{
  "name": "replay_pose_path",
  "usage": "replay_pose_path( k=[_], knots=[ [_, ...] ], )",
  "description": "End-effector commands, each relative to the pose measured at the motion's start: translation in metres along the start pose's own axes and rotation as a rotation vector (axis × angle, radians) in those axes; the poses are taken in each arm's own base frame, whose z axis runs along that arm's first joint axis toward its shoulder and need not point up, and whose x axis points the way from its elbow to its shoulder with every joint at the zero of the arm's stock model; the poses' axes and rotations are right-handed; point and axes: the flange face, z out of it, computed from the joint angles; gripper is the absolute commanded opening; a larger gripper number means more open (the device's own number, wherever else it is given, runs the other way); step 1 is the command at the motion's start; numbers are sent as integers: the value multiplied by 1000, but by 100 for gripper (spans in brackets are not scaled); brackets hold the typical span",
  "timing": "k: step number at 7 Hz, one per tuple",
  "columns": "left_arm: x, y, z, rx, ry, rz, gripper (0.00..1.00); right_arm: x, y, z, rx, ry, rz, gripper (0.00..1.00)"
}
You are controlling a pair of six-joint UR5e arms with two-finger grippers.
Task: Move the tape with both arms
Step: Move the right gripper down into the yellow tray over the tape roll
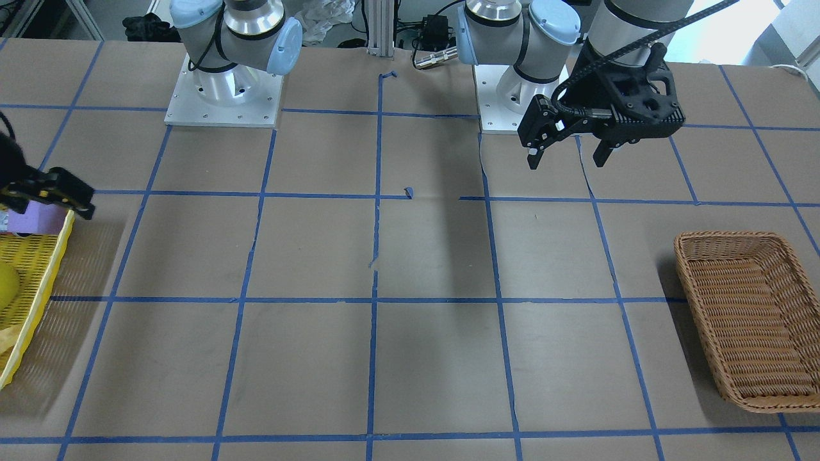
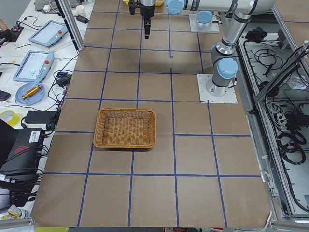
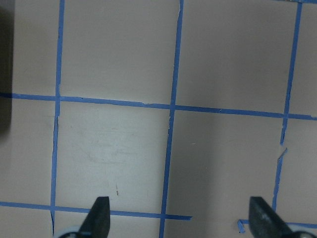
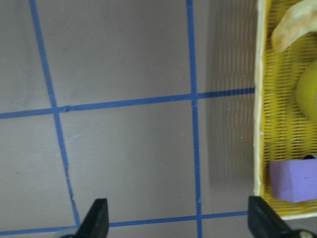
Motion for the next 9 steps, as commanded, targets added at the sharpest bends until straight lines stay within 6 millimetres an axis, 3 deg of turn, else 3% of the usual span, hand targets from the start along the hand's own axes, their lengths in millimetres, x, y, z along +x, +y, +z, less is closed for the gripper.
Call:
replay_pose_path(
  k=[1,2,4,8,9],
  knots=[
    [0,0,0,0,0,1,100,108,-47,51,104,65,-88,100],
    [0,0,0,0,-1,-1,100,145,-56,84,87,71,-62,100],
    [0,0,0,0,0,1,100,175,-87,168,38,105,-47,100],
    [0,0,0,0,0,-1,100,175,-63,201,-69,121,-38,100],
    [0,0,0,0,0,-1,100,185,-56,204,-86,124,-27,100]
  ],
)
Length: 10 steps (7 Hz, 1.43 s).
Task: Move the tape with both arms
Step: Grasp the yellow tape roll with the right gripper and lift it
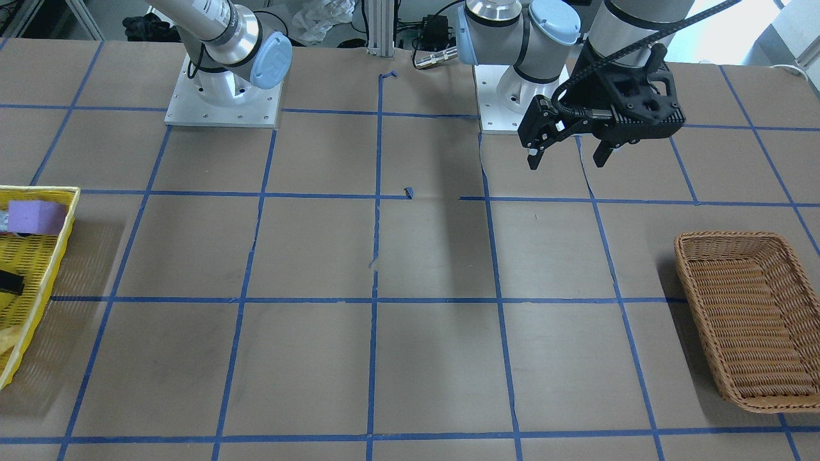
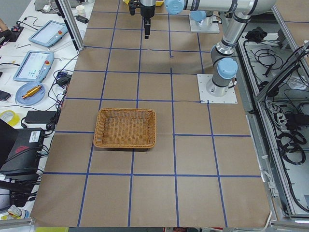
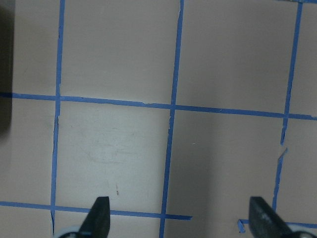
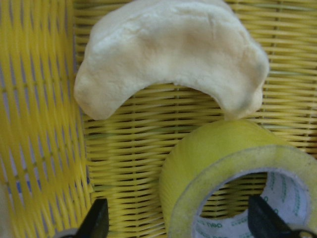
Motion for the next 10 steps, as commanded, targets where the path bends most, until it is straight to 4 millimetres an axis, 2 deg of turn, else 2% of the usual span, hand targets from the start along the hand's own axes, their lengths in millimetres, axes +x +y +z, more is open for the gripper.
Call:
replay_pose_path(
  k=[1,2,3,4,5,6,7,9,10],
  knots=[
    [0,0,0,-1,-2,1,100,18,14,6,-33,16,-7,100],
    [0,0,0,1,-2,0,100,18,14,7,-31,10,0,87],
    [0,0,0,1,0,1,100,17,13,8,-29,5,3,61],
    [0,0,0,-1,0,1,100,14,10,8,-3,-31,4,41],
    [0,0,0,1,-1,1,100,12,10,7,6,-50,2,25],
    [0,0,0,1,-2,1,100,10,12,6,7,-51,1,15],
    [0,0,-1,2,-1,1,100,10,16,-7,10,-45,0,0],
    [0,0,0,1,-2,1,100,-8,23,-68,74,-6,-17,0],
    [0,0,0,1,0,1,100,-39,28,-115,129,33,-58,0]
  ],
)
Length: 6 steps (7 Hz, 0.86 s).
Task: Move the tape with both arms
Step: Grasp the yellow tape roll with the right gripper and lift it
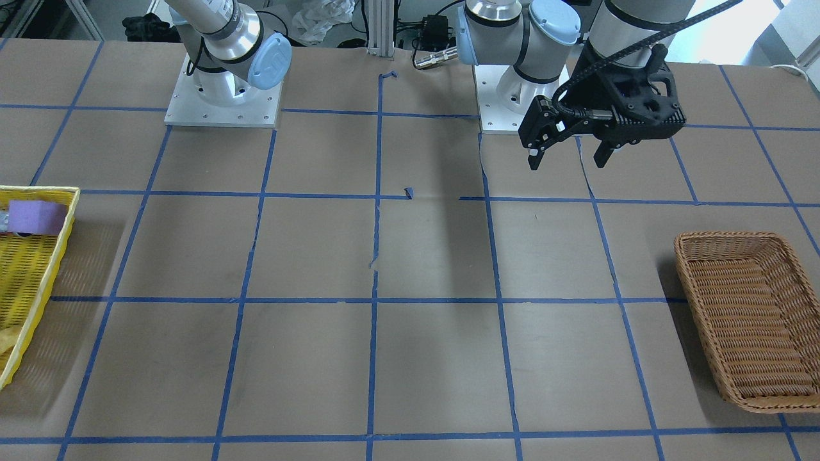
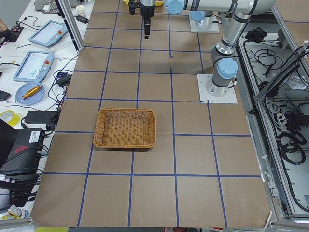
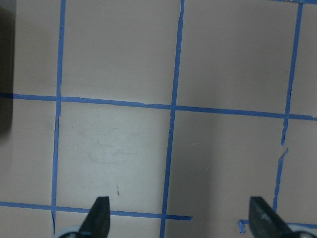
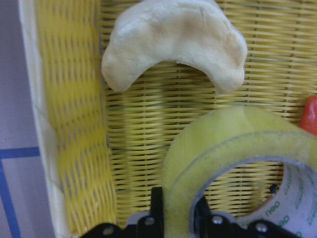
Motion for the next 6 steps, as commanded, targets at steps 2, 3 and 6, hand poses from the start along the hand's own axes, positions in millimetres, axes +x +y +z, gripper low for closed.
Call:
replay_pose_path(
  k=[2,3,6],
  knots=[
    [0,0,-1,2,0,0,100,-211,1,-116,89,-61,-1,0],
    [0,0,-1,1,1,0,100,-330,3,-121,96,-142,130,0],
    [0,0,-1,2,-2,0,100,-563,14,-67,128,-178,184,0]
  ],
)
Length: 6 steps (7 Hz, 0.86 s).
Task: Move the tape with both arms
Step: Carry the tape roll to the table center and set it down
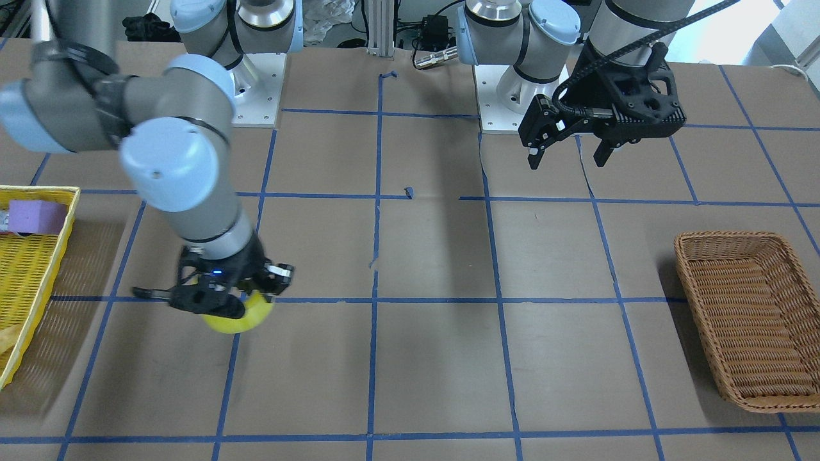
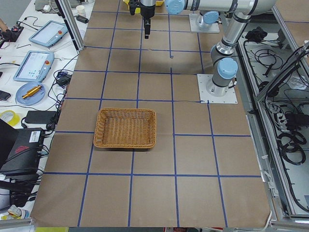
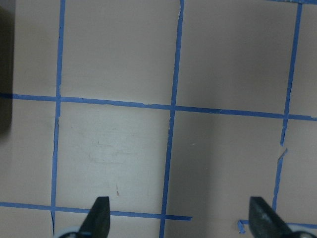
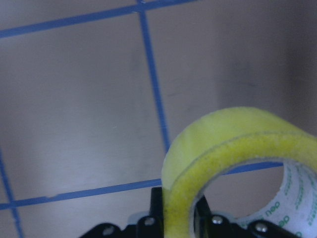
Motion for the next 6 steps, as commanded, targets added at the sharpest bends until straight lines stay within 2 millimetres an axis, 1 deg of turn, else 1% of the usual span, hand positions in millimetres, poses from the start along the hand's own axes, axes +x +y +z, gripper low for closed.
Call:
replay_pose_path(
  k=[1,2,3,4,5,6],
  knots=[
    [0,0,0,-2,-3,0,100,-100,50,37,5,-29,4,0],
    [0,1,-4,6,-7,0,100,-116,61,57,-19,-17,-9,0],
    [-1,0,-8,6,-7,-3,100,-132,61,82,-7,-26,-4,0],
    [-1,-1,-8,3,-7,-1,100,-140,61,94,-9,-26,-1,0],
    [-7,-13,3,-3,-5,-14,100,-145,56,95,-5,-32,-1,0],
    [-21,-24,10,-6,-8,-44,100,-151,60,107,-40,-57,-12,2]
  ],
)
